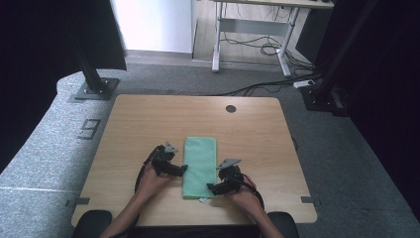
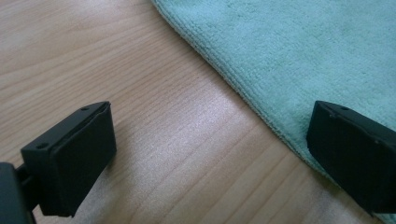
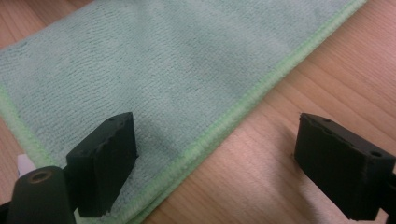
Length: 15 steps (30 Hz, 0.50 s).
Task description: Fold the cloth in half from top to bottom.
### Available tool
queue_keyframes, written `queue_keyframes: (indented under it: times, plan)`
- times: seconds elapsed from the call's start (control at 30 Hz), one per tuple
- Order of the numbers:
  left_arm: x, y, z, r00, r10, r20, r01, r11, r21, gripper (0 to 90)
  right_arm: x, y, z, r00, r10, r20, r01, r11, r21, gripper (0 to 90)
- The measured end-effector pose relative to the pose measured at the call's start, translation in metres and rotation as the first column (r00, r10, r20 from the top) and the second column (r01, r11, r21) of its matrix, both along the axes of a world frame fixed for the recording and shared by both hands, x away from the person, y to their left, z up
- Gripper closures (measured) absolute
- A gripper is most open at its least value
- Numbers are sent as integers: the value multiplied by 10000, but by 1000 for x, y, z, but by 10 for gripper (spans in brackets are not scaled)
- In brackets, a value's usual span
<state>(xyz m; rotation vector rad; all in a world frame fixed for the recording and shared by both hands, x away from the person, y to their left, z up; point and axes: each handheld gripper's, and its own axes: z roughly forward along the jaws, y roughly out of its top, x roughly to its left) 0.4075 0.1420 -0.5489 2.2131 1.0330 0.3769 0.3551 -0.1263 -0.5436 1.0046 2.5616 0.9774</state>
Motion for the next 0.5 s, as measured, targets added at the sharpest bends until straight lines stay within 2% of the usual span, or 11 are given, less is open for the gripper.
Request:
queue_keyframes:
  times: [0.03,0.1,0.3,0.37,0.5]
  plan:
    - [-1,0,0,10000,25,15,-25,10000,-3,25,2,-1,1,10000,-16,-81,16,10000,-2,128]
    - [-2,0,0,10000,93,20,-92,10000,-17,34,8,-3,4,9999,-133,82,134,9999,-43,129]
    - [-7,-1,0,10000,2,9,-2,10000,-27,35,32,-10,16,9978,-628,208,625,9979,150,127]
    - [-8,-1,0,10000,-30,3,30,10000,-10,35,42,-11,18,9987,-503,-56,504,9985,190,94]
    - [-9,-1,0,10000,-50,1,50,10000,-14,34,60,-6,23,9984,-562,-94,563,9983,153,96]
